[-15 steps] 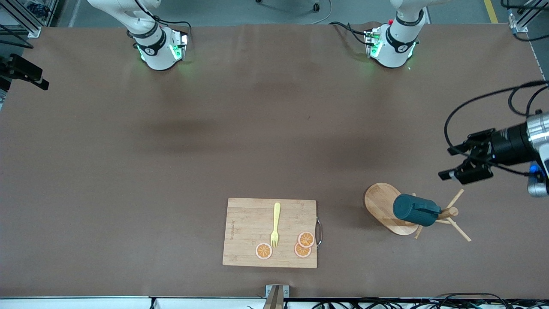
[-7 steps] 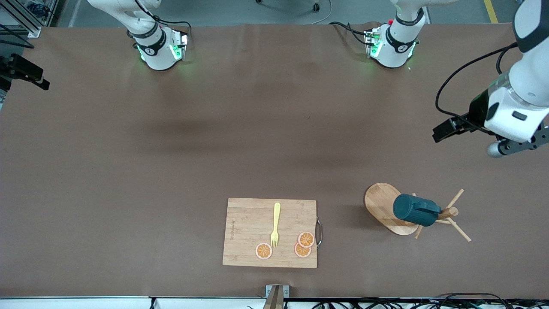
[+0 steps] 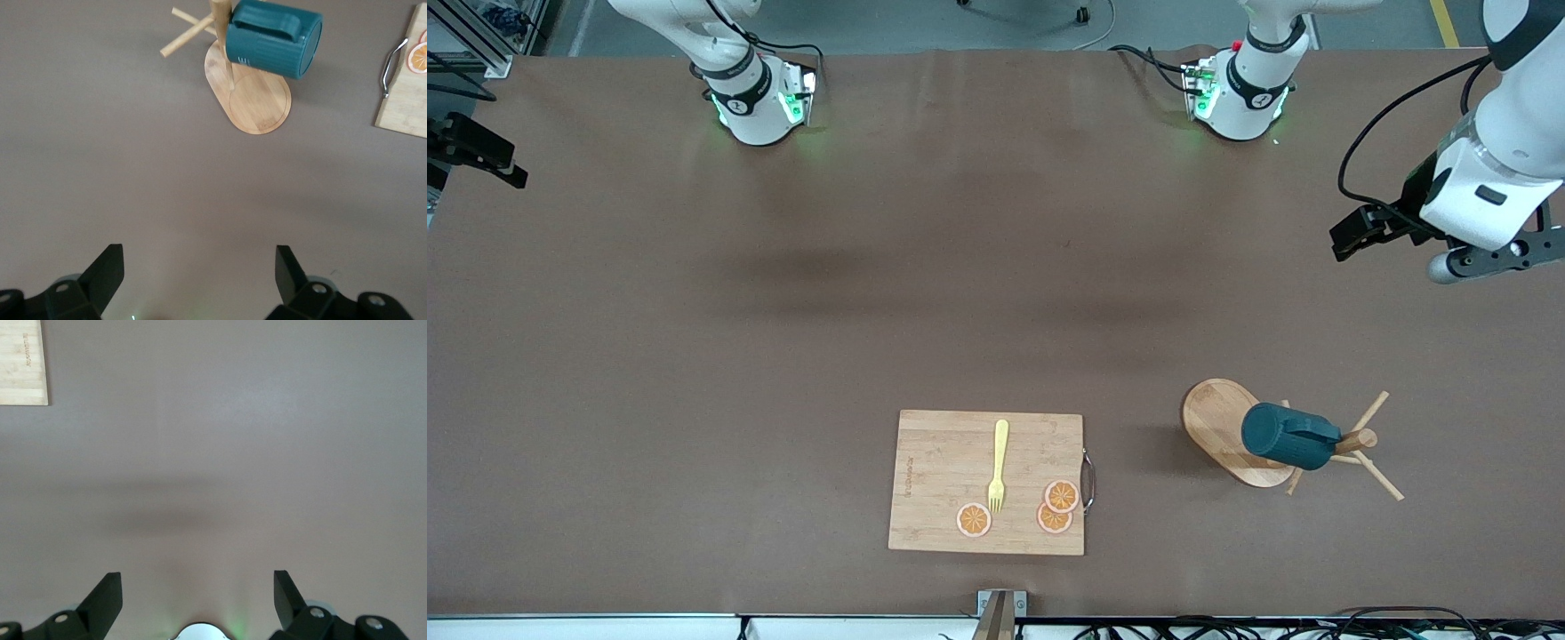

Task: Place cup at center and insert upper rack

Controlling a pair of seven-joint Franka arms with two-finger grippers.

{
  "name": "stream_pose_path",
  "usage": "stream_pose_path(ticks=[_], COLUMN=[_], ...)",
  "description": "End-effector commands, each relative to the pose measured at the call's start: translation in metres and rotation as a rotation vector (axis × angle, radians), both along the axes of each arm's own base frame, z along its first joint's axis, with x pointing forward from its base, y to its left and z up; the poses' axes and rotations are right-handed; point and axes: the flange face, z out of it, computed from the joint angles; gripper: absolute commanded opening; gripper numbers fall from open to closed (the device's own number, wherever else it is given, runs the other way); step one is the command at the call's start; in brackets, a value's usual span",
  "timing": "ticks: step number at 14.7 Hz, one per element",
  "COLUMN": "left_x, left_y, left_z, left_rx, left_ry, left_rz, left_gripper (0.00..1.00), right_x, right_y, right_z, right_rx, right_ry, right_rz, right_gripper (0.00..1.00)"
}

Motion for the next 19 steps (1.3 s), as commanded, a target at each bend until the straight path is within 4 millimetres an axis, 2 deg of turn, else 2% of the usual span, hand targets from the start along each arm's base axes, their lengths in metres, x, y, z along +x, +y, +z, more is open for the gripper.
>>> stream_pose_path(ticks=[1, 4, 8, 9, 11, 13, 19], left_x=[-0.016, -0.033, -0.043, -0.043, -0.039, -0.04, -0.031], left_y=[0.003, 0.003, 0.006, 0.008, 0.026, 0.041, 0.042], left_z=[0.009, 0.013, 0.023, 0.023, 0.023, 0.024, 0.033], left_rx=[0.002, -0.011, -0.082, -0.082, -0.08, -0.078, -0.075], left_ry=[-0.032, -0.029, -0.014, -0.01, -0.012, 0.003, -0.009], left_rz=[-0.026, -0.081, -0.094, -0.11, -0.182, -0.159, -0.171], left_gripper=[1.0, 1.0, 1.0, 1.0, 1.0, 1.0, 1.0], right_x=[-0.005, -0.006, -0.006, -0.007, -0.008, -0.008, -0.009], right_y=[-0.001, -0.002, -0.002, -0.001, 0.0, 0.0, 0.0], right_z=[0.002, 0.002, 0.001, 0.0, 0.0, 0.0, -0.001], right_rx=[-0.018, -0.017, -0.015, -0.012, -0.003, 0.001, 0.002], right_ry=[-0.015, -0.012, -0.004, 0.001, 0.008, 0.009, 0.015], right_rz=[0.037, 0.035, 0.029, 0.025, 0.021, 0.02, 0.002], right_gripper=[1.0, 1.0, 1.0, 1.0, 1.0, 1.0, 1.0])
